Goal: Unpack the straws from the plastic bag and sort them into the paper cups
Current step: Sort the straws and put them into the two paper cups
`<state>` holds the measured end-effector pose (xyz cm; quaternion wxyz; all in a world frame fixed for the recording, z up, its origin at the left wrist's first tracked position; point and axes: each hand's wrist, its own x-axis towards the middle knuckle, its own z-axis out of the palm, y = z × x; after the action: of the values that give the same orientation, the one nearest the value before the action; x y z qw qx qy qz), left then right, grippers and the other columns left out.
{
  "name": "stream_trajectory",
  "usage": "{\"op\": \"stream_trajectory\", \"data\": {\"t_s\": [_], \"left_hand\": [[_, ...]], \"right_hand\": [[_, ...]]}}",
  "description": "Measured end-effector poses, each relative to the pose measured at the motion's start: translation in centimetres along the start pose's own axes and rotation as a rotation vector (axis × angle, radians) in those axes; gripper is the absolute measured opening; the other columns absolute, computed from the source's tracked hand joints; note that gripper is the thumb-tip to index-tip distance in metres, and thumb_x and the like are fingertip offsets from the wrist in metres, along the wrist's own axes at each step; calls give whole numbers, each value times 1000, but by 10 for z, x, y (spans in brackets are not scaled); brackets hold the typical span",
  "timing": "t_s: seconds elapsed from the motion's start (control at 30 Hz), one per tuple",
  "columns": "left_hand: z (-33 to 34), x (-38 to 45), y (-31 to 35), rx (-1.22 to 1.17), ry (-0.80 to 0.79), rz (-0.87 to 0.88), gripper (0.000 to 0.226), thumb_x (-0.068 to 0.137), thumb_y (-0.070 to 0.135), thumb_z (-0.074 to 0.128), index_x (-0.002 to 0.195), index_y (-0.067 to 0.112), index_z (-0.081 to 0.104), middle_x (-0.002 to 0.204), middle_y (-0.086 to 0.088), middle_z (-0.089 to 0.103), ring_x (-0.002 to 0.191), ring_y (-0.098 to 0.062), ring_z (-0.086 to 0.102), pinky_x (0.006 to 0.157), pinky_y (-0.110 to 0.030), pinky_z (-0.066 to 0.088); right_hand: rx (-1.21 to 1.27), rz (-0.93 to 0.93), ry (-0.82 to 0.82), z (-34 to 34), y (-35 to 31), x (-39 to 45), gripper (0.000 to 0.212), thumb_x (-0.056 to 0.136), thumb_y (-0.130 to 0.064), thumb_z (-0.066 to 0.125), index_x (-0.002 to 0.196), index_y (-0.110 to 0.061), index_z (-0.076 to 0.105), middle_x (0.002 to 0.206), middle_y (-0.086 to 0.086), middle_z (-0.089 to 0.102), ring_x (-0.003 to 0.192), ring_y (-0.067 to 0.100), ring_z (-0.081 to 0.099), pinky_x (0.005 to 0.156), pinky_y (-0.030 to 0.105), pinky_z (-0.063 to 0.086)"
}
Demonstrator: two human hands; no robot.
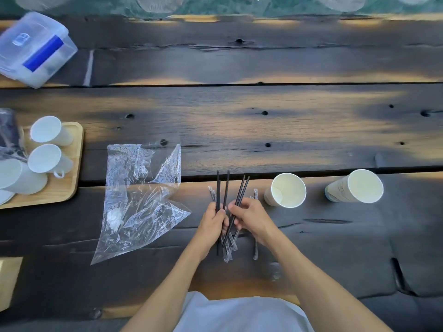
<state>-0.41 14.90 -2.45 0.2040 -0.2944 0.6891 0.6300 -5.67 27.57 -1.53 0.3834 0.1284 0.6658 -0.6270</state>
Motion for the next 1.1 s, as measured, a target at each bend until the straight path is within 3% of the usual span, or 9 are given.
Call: {"op": "stream_trajectory", "data": {"t_s": [0.07, 0.17, 0.3, 0.47, 0.6, 0.73, 0.83, 0.97, 1.1], "left_hand": [[1, -7, 1, 1, -50, 42, 16, 100, 22, 37, 99, 13, 50, 80, -11, 61, 71, -19, 56, 71, -45, 50], [3, -19, 9, -18, -121, 78, 22, 105, 22, 33, 112, 13, 52, 82, -5, 67, 69, -14, 61, 71, -36, 52], [0, -31, 18, -88, -261, 101, 32, 107, 22, 31, 112, 3, 57, 68, 2, 57, 60, -13, 53, 68, -30, 47], [-5, -48, 22, -399, -560, -35, 21, 105, 20, 39, 104, 4, 52, 67, -4, 45, 54, -14, 40, 56, -28, 42], [-3, -47, 30, -357, -642, -28, 29, 100, 27, 49, 95, 1, 59, 64, -5, 47, 47, -10, 37, 44, -21, 33], [3, -42, 35, -46, -535, 54, 35, 102, 31, 50, 103, 0, 67, 82, -8, 68, 70, -16, 60, 66, -26, 50], [3, -35, 31, 6, -292, 33, 32, 101, 30, 51, 112, 2, 65, 97, -8, 69, 84, -17, 64, 79, -31, 53], [0, -22, 20, -100, 18, -85, 21, 99, 17, 52, 105, 1, 64, 87, -11, 66, 66, -18, 59, 60, -25, 50], [-1, -14, 7, -183, 153, -185, 21, 99, 9, 47, 104, 0, 65, 80, -12, 64, 60, -17, 56, 54, -23, 48]], "right_hand": [[13, -38, 0, 3, -6, -7, 21, 93, -8, 59, 96, 13, 64, 58, 13, 54, 43, 14, 43, 41, 24, 39], [75, -83, -38, 4, -10, -15, 21, 92, -9, 64, 91, 13, 66, 57, 12, 46, 42, 18, 39, 41, 31, 43], [84, -104, -137, 0, -17, -29, 25, 91, -10, 66, 99, 14, 62, 57, 12, 61, 39, 25, 54, 45, 33, 49], [237, -69, -338, -14, -28, -43, 32, 92, -8, 61, 122, 1, 52, 113, 20, 71, 83, 34, 66, 60, 38, 53], [332, -175, -389, -35, -37, -62, 9, 92, -1, 56, 100, -2, 53, 103, 27, 68, 64, 25, 63, 59, 35, 48], [370, -304, -129, -56, -45, -84, 8, 95, 6, 49, 96, -1, 53, 93, 26, 67, 89, 36, 68, 78, 44, 56], [467, -497, 178, -82, -63, -100, 15, 93, -1, 50, 87, -12, 59, 85, 12, 74, 96, 31, 69, 92, 42, 56], [491, -633, 453, -115, -72, -100, 25, 100, 6, 41, 90, -13, 53, 91, 12, 73, 104, 32, 67, 100, 46, 51], [269, -571, 606, -111, -60, -75, 33, 94, 6, 44, 83, -21, 60, 97, 12, 71, 101, 26, 67, 104, 48, 47]]}}
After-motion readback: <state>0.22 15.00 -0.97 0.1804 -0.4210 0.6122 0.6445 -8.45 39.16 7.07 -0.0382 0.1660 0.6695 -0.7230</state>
